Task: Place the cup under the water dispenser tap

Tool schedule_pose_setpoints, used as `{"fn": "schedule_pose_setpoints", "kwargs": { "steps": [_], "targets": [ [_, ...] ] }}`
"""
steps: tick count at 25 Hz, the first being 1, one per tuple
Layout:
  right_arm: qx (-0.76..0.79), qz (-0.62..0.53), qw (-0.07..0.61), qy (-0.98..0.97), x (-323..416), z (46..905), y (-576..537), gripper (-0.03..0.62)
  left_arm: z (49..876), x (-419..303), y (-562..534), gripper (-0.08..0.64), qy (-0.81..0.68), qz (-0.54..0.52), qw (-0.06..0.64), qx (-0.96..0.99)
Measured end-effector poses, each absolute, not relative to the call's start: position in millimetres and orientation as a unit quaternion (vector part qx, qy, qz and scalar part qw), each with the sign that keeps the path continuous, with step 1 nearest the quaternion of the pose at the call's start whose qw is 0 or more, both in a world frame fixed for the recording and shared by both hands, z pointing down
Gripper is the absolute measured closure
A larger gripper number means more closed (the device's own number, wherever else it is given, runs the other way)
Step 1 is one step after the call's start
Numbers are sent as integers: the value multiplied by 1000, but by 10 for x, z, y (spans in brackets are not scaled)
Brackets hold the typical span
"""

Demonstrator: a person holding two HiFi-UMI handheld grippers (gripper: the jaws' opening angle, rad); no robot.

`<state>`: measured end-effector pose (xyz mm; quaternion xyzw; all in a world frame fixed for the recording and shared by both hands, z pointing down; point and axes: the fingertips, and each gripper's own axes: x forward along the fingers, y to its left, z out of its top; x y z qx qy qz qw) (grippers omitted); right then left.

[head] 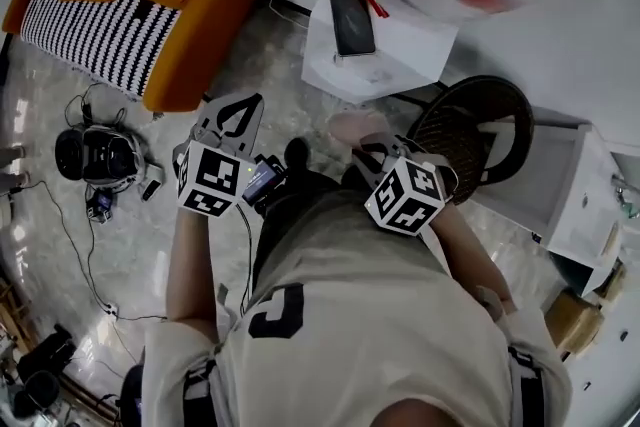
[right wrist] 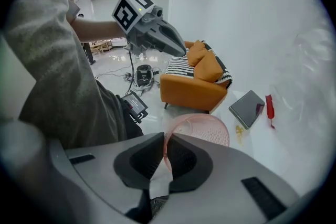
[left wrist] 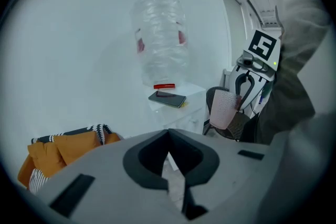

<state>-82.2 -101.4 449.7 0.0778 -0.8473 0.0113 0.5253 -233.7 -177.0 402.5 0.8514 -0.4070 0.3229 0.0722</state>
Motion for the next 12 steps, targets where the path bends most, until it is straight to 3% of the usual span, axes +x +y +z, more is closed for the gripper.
{"fn": "schedule_pose_setpoints", "kwargs": {
  "steps": [12],
  "targets": [
    [49, 49, 533, -843, -1099, 4832, -1234, 557, 4234, -2150, -1945, 503, -386, 297, 124, 865]
  ]
}}
